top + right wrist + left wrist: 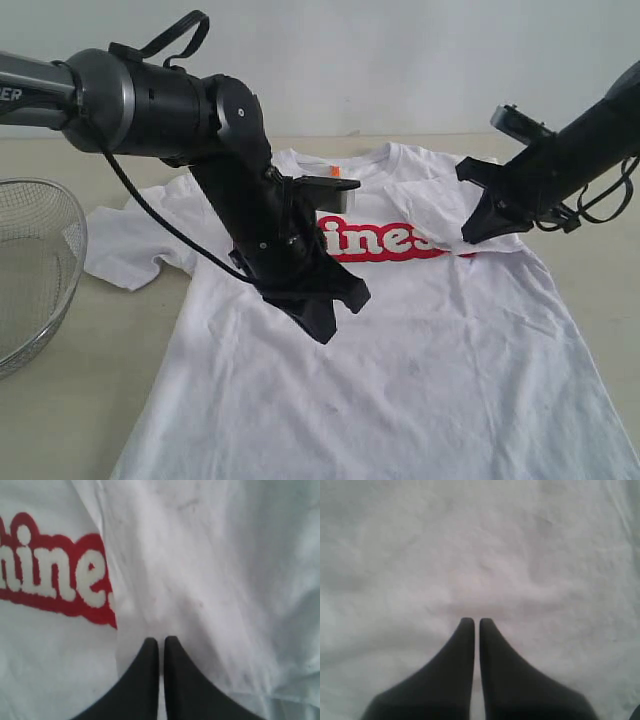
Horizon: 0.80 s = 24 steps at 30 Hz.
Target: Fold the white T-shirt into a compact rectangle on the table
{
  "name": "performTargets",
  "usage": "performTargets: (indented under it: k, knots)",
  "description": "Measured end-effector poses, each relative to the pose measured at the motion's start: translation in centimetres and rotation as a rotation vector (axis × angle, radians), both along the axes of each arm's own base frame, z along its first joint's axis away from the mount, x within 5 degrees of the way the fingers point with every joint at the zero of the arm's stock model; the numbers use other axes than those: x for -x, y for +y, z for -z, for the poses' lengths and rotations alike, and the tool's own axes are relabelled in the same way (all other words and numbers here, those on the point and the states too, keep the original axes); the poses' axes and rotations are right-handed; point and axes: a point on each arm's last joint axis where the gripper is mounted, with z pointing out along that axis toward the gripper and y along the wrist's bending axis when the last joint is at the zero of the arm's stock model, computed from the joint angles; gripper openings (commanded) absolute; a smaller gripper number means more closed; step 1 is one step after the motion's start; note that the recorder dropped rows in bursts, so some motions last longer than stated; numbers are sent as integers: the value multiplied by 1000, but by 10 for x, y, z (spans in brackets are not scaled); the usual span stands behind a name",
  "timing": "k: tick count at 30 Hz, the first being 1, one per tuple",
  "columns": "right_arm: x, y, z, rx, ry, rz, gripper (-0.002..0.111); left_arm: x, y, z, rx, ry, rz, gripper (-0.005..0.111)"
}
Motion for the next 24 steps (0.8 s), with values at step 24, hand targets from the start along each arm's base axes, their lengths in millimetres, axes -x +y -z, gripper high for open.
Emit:
performTargets:
  k: [24]
  knots:
    - [62,15,-54,-65,-65,25,0,16,5,-50,102,-14,-73,5]
